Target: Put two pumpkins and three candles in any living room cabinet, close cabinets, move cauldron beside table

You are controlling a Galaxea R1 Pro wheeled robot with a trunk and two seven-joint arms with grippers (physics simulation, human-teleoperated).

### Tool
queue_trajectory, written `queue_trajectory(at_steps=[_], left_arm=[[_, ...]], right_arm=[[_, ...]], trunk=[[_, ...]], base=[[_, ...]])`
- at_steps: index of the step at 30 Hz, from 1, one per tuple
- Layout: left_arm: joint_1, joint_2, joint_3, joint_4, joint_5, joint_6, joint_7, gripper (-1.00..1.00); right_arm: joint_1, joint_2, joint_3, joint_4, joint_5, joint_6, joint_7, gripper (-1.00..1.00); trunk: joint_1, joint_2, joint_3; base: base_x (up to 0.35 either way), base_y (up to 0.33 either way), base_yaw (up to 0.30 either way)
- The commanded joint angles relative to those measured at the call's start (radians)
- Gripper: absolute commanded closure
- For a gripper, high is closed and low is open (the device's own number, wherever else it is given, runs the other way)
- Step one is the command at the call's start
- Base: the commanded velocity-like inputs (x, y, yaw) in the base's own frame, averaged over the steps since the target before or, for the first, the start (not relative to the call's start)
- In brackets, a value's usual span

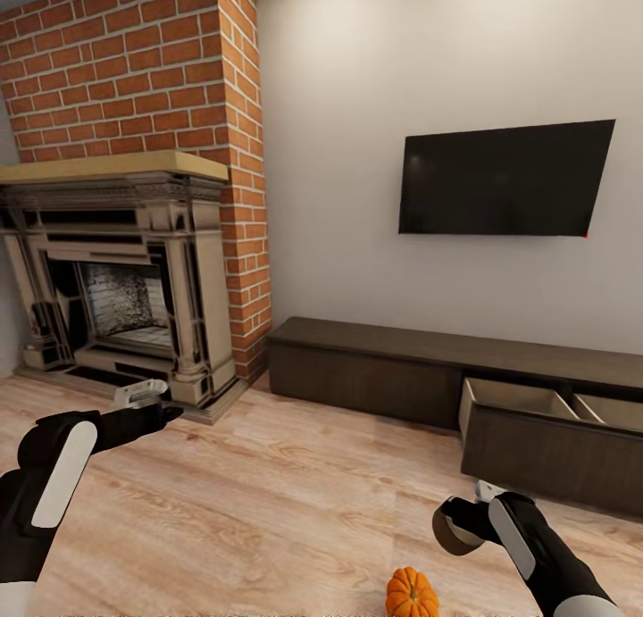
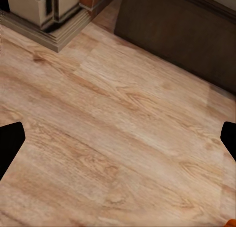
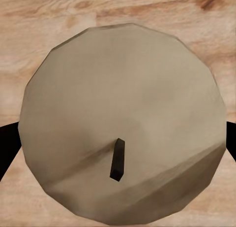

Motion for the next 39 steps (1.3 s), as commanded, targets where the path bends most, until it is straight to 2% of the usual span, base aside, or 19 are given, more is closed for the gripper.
queue_trajectory(at_steps=[1,12,28,39], left_arm=[[-0.001,0.000,0.000,-0.001,0.011,0.004,0.010,-1.00],[-0.001,0.001,0.000,0.001,0.011,0.004,0.010,-1.00],[-0.001,0.001,0.000,0.006,0.007,0.004,0.010,-1.00],[-0.001,0.000,0.000,0.008,0.005,0.004,0.009,-1.00]], right_arm=[[0.000,0.000,0.000,-0.001,-0.011,0.004,-0.009,1.00],[0.000,-0.002,0.000,0.000,-0.012,0.008,-0.009,1.00],[0.000,-0.002,0.002,0.002,-0.010,0.014,-0.009,1.00],[0.000,0.008,0.019,0.002,-0.001,0.017,-0.009,1.00]], trunk=[[0.000,-0.001,-0.003],[0.000,-0.001,-0.021],[0.000,-0.001,-0.047],[0.000,-0.001,-0.066]], base=[[0.000,0.050,0.000],[0.002,0.022,0.000],[0.055,0.127,0.000],[0.061,0.122,0.000]])
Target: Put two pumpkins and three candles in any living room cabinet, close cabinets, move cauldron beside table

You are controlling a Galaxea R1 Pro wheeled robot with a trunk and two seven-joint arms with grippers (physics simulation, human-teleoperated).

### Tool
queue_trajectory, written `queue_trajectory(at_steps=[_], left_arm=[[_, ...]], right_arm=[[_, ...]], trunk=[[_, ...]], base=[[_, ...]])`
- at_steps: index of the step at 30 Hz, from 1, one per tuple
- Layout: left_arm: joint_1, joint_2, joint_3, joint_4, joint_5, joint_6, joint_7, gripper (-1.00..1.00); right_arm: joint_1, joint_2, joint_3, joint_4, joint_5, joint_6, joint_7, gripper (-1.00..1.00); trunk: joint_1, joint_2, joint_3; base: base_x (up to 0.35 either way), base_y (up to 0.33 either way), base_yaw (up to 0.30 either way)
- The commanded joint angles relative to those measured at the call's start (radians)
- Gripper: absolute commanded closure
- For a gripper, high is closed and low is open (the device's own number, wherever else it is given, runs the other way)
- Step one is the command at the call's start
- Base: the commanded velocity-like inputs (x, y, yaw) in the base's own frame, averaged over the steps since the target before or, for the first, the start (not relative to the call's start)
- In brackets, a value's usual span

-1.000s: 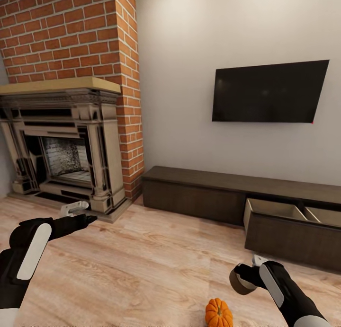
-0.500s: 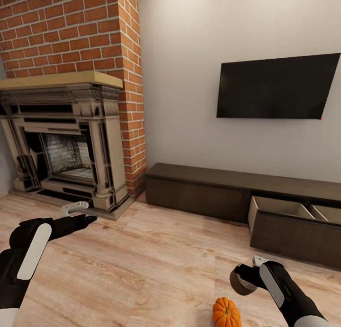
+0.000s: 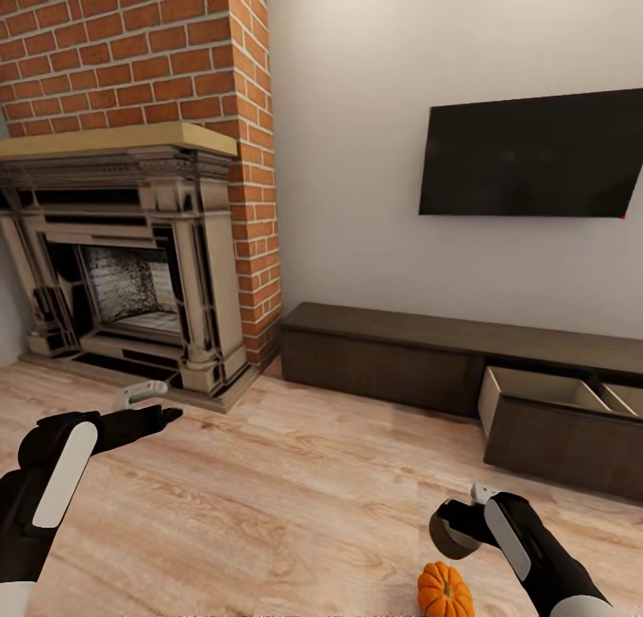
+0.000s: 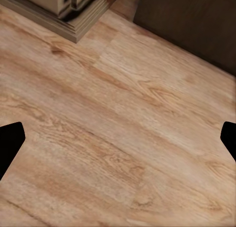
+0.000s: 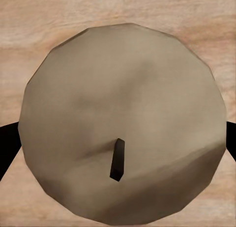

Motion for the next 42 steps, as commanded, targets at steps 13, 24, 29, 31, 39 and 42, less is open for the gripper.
queue_trajectory(at_steps=[13,24,29,31,39,42], left_arm=[[-0.002,0.000,-0.001,0.033,0.010,0.004,0.011,-1.00],[-0.002,0.000,-0.001,0.138,0.013,0.004,0.014,-1.00],[-0.001,0.001,-0.003,0.196,0.008,-0.013,0.014,-1.00],[0.000,0.001,-0.004,0.209,0.005,-0.053,0.013,-1.00],[0.000,-0.001,-0.083,0.346,0.000,-0.193,0.021,-1.00],[0.000,-0.002,-0.093,0.373,0.000,-0.203,0.022,-1.00]], right_arm=[[-0.001,0.056,0.131,-0.008,-0.012,0.003,-0.009,1.00],[-0.003,0.108,0.137,-0.007,-0.008,0.004,-0.015,1.00],[-0.007,0.111,0.137,-0.007,-0.009,0.005,-0.016,1.00],[-0.008,0.112,0.136,-0.007,-0.009,0.005,-0.016,1.00],[-0.011,0.111,0.135,-0.007,-0.008,0.005,-0.015,1.00],[-0.011,0.112,0.136,-0.007,-0.008,0.004,-0.014,1.00]], trunk=[[0.000,-0.001,-0.022],[0.000,-0.001,-0.040],[0.000,-0.001,-0.049],[0.000,-0.001,-0.052],[0.000,-0.001,-0.065],[0.000,-0.001,-0.070]], base=[[0.041,0.035,0.000],[0.027,0.049,0.000],[0.042,0.093,0.000],[0.012,0.026,0.000],[0.002,0.049,0.000],[0.000,0.026,0.000]])
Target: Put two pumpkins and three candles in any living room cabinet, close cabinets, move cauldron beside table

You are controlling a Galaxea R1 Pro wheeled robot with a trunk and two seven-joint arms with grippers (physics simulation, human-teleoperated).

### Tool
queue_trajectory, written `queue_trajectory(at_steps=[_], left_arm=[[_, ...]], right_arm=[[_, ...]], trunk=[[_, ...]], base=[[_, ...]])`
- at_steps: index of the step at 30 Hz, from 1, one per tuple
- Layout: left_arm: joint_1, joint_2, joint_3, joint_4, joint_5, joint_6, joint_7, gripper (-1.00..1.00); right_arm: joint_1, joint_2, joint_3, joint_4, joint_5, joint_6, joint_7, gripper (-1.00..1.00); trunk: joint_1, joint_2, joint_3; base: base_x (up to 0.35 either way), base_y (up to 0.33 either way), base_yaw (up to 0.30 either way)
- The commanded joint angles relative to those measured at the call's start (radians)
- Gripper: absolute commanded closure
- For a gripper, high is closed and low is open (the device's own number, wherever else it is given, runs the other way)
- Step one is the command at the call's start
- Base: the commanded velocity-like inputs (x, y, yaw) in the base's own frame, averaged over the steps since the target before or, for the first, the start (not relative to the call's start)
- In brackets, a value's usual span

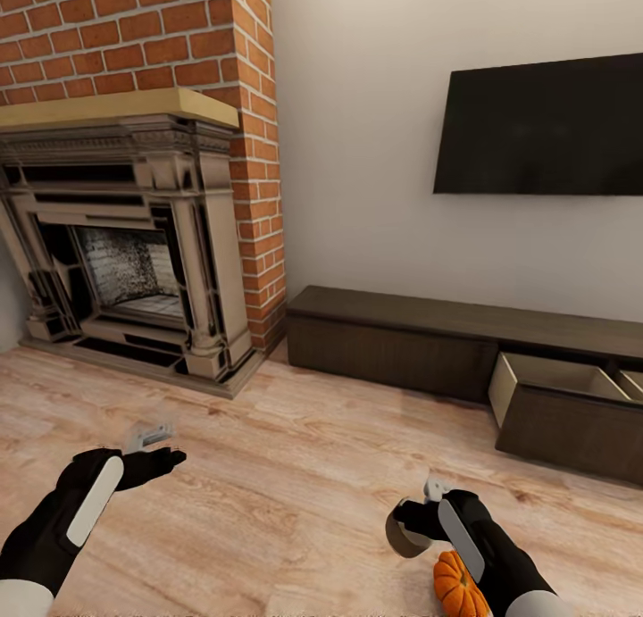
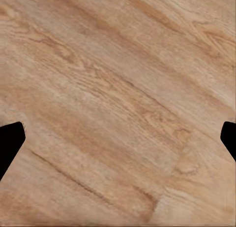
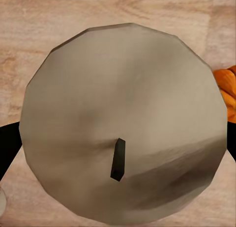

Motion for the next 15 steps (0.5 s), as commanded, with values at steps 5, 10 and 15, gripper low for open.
queue_trajectory(at_steps=[5,10,15], left_arm=[[-0.001,-0.010,-0.032,0.105,0.012,-0.031,0.007,-1.00],[-0.002,-0.021,-0.054,0.181,0.013,-0.052,0.003,-1.00],[-0.002,-0.036,-0.062,0.237,0.012,-0.059,0.002,-1.00]], right_arm=[[-0.001,-0.001,0.006,-0.002,-0.010,0.002,-0.011,1.00],[-0.001,0.000,0.007,-0.003,-0.009,0.001,-0.010,1.00],[-0.001,0.001,0.008,-0.004,-0.009,0.000,-0.010,1.00]], trunk=[[0.000,-0.001,-0.009],[0.000,-0.001,-0.014],[0.000,-0.001,-0.015]], base=[[0.000,0.008,0.000],[0.000,0.002,0.000],[0.000,0.000,0.000]])
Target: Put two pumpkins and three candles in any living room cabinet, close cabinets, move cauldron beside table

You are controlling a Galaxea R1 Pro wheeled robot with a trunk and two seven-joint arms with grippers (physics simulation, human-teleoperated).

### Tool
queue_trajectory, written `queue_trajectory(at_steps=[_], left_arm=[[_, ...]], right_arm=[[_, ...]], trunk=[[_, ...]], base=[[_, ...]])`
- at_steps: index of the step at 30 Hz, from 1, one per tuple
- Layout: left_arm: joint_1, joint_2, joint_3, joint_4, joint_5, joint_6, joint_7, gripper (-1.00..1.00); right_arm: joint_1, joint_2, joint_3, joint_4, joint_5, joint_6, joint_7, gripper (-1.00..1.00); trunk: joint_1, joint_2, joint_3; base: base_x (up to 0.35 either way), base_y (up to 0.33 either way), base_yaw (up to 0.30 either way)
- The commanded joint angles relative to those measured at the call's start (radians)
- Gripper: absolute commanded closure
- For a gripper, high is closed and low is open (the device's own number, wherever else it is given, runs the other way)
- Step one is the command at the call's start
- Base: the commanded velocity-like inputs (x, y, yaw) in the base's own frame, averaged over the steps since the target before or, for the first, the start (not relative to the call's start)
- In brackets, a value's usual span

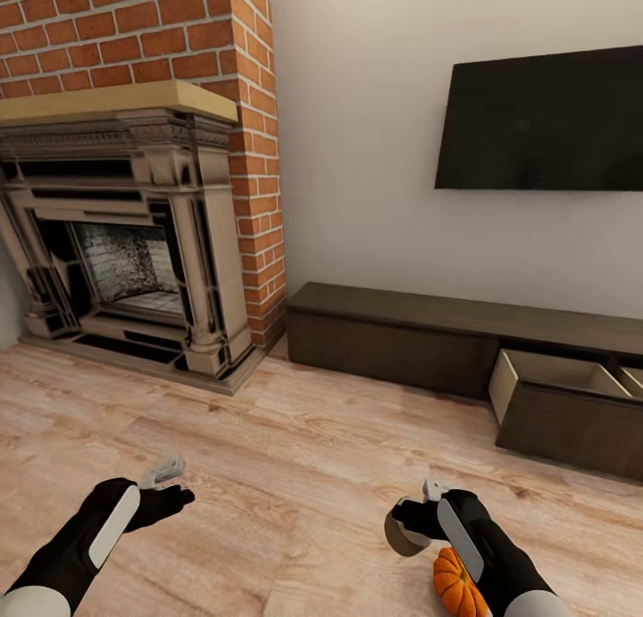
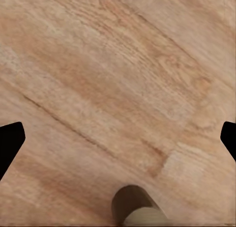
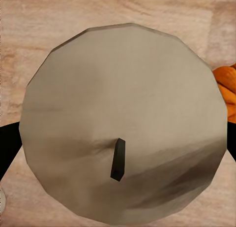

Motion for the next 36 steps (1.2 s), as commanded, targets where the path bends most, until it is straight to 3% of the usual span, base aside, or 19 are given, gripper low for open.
queue_trajectory(at_steps=[1,8,13,26,30,32,33,36], left_arm=[[0.000,-0.002,-0.002,0.006,0.010,0.003,0.010,-1.00],[0.000,-0.019,-0.003,0.082,0.009,-0.008,0.010,-1.00],[0.000,-0.056,-0.025,0.191,0.009,-0.036,0.010,-1.00],[0.001,-0.066,-0.038,0.226,0.012,-0.045,0.013,-1.00],[0.001,-0.079,-0.039,0.226,0.012,-0.045,0.014,-1.00],[0.001,-0.091,-0.055,0.226,0.011,-0.044,0.013,-1.00],[0.001,-0.099,-0.098,0.226,0.011,-0.044,0.012,-1.00],[0.001,-0.113,-0.156,0.228,0.012,-0.046,0.012,-1.00]], right_arm=[[-0.001,-0.001,0.005,-0.002,-0.011,0.002,-0.010,1.00],[-0.001,0.000,0.006,-0.003,-0.011,-0.003,-0.008,1.00],[-0.001,0.005,0.007,-0.004,-0.011,-0.006,-0.007,1.00],[0.000,0.014,0.044,-0.004,-0.011,-0.009,-0.010,1.00],[0.000,0.014,0.046,-0.004,-0.011,-0.010,-0.010,1.00],[0.000,0.014,0.046,-0.004,-0.011,-0.010,-0.010,1.00],[0.000,0.014,0.046,-0.004,-0.011,-0.010,-0.010,1.00],[0.000,0.014,0.046,-0.004,-0.011,-0.010,-0.010,1.00]], trunk=[[0.000,0.000,-0.001],[0.000,0.000,-0.001],[0.000,0.000,-0.001],[0.000,0.000,-0.001],[0.000,0.000,-0.001],[0.000,0.000,-0.001],[0.000,0.000,-0.001],[0.000,0.000,-0.001]], base=[[0.000,0.000,0.000],[0.000,0.000,0.000],[0.000,0.000,0.000],[0.000,0.000,0.000],[0.000,0.000,0.000],[0.000,0.000,0.000],[0.000,0.000,0.000],[0.000,0.000,0.000]])
